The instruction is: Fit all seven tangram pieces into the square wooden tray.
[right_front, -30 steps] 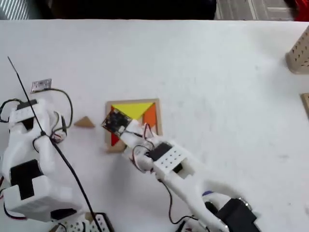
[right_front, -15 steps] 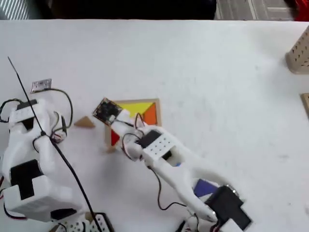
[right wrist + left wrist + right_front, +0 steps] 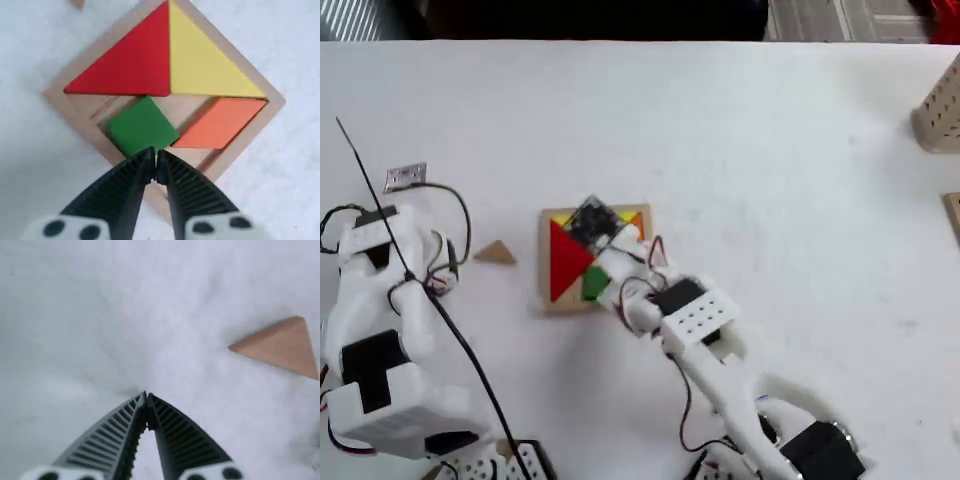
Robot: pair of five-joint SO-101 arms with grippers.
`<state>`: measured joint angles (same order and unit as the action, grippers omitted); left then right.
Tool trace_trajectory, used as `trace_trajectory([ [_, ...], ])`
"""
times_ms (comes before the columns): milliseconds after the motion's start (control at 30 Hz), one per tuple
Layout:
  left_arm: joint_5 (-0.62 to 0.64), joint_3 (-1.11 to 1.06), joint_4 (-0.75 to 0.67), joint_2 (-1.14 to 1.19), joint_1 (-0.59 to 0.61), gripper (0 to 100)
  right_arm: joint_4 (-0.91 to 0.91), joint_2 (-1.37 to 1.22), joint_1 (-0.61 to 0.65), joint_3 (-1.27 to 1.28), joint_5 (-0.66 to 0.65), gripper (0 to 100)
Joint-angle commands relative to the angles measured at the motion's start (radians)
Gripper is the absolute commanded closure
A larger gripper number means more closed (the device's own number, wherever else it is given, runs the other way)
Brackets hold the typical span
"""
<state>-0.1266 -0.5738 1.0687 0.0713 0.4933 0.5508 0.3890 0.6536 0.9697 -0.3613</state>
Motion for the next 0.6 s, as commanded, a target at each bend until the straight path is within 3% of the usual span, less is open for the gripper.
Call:
trace_trajectory([
  [0, 0.003, 0.018, -0.012, -0.004, -0.016, 98, -0.004, 0.039, 0.113, 0.011, -0.026, 97.8],
  [300, 0.003, 0.018, -0.012, -0.004, -0.016, 98, -0.147, -0.087, 0.122, -0.023, -0.035, 97.8],
  [567, 0.002, 0.018, -0.012, -0.004, -0.016, 98, -0.082, -0.291, -0.044, -0.226, -0.037, 97.8],
])
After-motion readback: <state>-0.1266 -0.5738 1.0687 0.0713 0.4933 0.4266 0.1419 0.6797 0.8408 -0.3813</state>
